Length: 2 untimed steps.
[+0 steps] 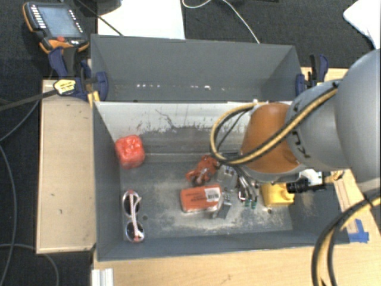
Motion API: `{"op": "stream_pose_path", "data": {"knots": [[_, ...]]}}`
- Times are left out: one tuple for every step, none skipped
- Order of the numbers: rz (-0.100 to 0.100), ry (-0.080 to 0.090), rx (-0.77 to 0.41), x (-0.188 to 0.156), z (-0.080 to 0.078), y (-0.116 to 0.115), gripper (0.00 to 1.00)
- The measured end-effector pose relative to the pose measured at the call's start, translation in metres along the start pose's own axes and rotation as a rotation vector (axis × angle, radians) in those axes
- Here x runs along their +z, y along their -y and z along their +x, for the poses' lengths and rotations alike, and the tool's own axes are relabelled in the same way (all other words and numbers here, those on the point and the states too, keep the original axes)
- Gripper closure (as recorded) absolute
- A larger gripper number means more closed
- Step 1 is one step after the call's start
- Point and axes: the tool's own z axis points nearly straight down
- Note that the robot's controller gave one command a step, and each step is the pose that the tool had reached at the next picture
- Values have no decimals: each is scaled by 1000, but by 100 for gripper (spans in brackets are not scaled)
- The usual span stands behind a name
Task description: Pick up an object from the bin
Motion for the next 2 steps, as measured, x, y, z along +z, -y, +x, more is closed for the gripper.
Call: {"op": "stream_pose_path", "data": {"knots": [[1,-1,100,0,17,-15,0],[-2,5,23,-4,4,-35,0]]}}
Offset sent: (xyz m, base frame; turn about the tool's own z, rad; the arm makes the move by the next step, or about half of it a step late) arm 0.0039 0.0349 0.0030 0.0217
